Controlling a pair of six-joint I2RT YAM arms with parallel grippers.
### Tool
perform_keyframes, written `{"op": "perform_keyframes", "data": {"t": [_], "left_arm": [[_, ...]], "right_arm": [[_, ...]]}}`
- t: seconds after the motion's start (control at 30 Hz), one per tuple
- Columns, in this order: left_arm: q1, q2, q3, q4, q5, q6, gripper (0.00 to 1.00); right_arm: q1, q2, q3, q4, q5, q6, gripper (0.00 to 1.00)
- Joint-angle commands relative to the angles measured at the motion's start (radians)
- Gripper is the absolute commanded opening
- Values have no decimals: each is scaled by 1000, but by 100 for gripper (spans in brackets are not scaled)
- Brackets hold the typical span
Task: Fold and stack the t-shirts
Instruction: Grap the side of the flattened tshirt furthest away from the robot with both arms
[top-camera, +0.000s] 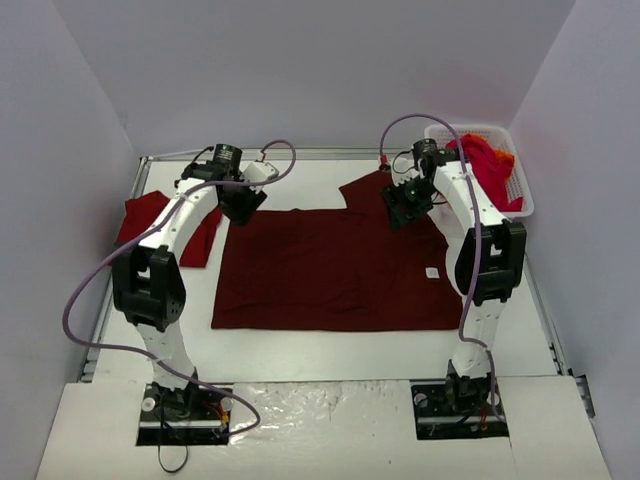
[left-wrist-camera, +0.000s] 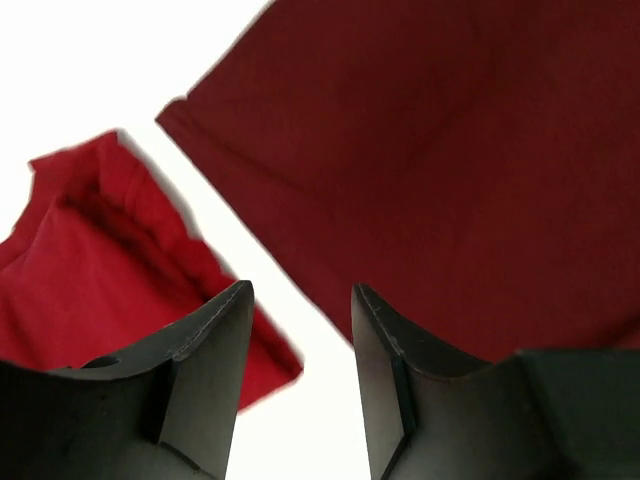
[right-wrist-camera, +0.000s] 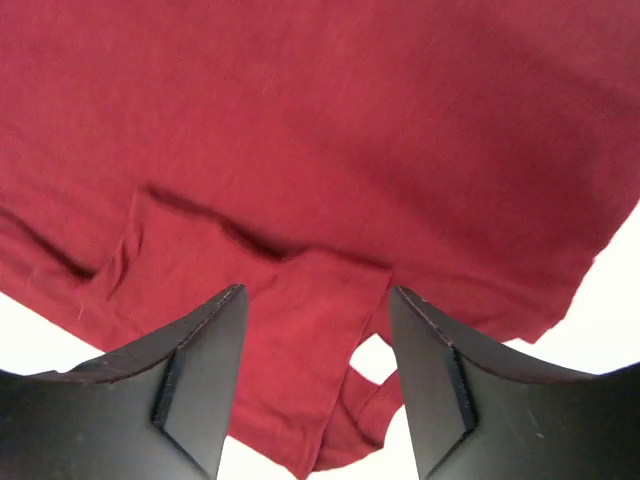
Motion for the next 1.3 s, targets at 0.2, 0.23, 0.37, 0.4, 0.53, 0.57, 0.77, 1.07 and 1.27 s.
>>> {"op": "perform_keyframes", "data": {"t": [0.2,0.23,0.37,0.4,0.53,0.57,0.77,1.07,1.27], "left_arm": [[136,321,386,29,160,-111,44],[143,349,457,5,166,-108,44],[180,496,613,-46,179,-111,47],[194,521,644,-60,185,-109,47],[222,639,778,-153,263,-119,47],[223,653,807,-165,265,-117,47],[235,690,807,-231,306,-71,41],[252,731,799,-297,325,-33,40],[252,762,818,-287,317,-37,40]], "right_arm": [[-14,83,140,76,-10,8,56],[-14,87,145,73,-9,4,56],[-16,103,142,70,10,-9,55],[-16,110,140,72,23,-9,55],[-17,127,134,72,45,-9,55],[-17,136,136,70,46,-9,55],[-16,155,131,68,63,-5,55],[-14,159,103,65,60,-14,55],[-14,161,90,65,56,-22,54]]}}
